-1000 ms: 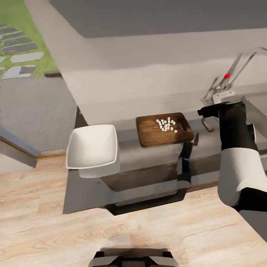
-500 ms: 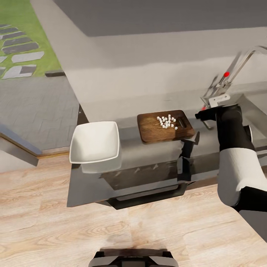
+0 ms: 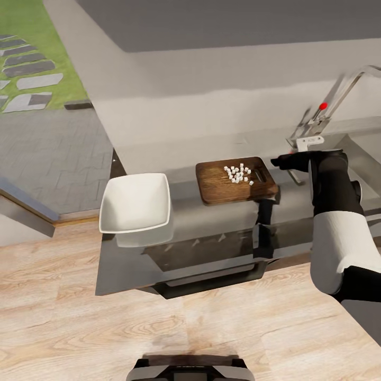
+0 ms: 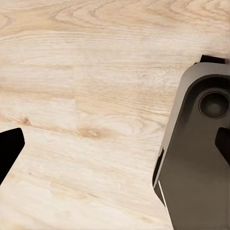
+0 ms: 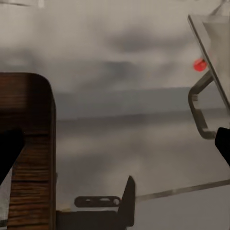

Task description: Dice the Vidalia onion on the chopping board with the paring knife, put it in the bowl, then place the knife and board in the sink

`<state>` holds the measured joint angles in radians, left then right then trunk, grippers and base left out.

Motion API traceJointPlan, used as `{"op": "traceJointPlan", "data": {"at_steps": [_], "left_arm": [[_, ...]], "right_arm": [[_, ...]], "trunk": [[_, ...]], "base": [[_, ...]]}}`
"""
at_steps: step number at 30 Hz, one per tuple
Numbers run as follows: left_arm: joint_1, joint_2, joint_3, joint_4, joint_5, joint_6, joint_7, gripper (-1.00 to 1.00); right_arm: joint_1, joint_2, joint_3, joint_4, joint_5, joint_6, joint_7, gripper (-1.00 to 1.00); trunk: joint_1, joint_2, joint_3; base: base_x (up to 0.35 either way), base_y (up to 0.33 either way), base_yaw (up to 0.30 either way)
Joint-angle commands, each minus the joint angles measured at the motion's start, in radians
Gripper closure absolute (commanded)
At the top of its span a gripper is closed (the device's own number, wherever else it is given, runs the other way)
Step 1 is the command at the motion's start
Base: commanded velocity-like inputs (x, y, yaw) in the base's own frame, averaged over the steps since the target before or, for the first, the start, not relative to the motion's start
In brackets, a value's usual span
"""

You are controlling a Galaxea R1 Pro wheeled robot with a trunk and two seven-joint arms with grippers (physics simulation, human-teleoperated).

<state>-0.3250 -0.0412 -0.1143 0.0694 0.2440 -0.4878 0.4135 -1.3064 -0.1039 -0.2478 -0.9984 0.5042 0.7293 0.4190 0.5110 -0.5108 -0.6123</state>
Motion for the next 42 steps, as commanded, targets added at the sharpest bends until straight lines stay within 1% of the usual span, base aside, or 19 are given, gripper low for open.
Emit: {"op": "traceJointPlan", "data": {"at_steps": [1, 8, 20, 22, 24, 26, 30, 42], "left_arm": [[-0.002, -0.001, -0.008, 0.004, 0.008, -0.006, 0.001, -1.0], [-0.002, 0.0, -0.009, 0.005, 0.008, -0.007, 0.0, -1.0], [-0.002, 0.0, -0.01, 0.006, 0.008, -0.008, -0.005, -1.0], [-0.002, 0.0, -0.01, 0.006, 0.008, -0.008, -0.005, -1.0], [-0.002, 0.0, -0.01, 0.006, 0.008, -0.008, -0.005, -1.0], [-0.002, 0.0, -0.01, 0.006, 0.008, -0.008, -0.005, -1.0], [-0.002, 0.0, -0.01, 0.006, 0.008, -0.008, -0.005, -1.0], [-0.002, 0.0, -0.01, 0.006, 0.008, -0.007, -0.005, -1.0]], "right_arm": [[-0.001, 0.0, -0.001, -0.001, 0.005, 0.002, 0.009, -1.0], [-0.001, 0.001, -0.001, 0.012, -0.008, 0.001, 0.016, -1.0], [-0.001, 0.003, 0.001, 0.027, -0.009, 0.001, 0.029, -1.0], [-0.001, 0.003, 0.001, 0.037, -0.01, -0.002, 0.049, -1.0], [-0.001, 0.004, 0.002, 0.051, -0.01, -0.019, 0.073, -1.0], [-0.001, 0.006, 0.002, 0.067, -0.01, -0.053, 0.091, -1.0], [-0.001, 0.007, 0.003, 0.098, -0.009, -0.098, 0.101, -1.0], [-0.001, 0.004, 0.002, 0.103, -0.005, -0.103, 0.101, -1.0]], "trunk": [[0.0, -0.001, -0.001], [0.0, -0.001, -0.001], [0.0, -0.001, -0.001], [0.0, -0.001, -0.001], [0.0, -0.001, -0.001], [0.0, -0.001, -0.001], [0.0, -0.001, -0.001], [0.0, -0.001, -0.001]], "base": [[0.0, 0.0, 0.0], [0.0, 0.0, 0.0], [0.0, 0.0, 0.0], [0.0, 0.0, 0.0], [0.0, 0.0, 0.0], [0.0, 0.0, 0.0], [0.0, 0.0, 0.0], [0.0, 0.0, 0.0]]}}
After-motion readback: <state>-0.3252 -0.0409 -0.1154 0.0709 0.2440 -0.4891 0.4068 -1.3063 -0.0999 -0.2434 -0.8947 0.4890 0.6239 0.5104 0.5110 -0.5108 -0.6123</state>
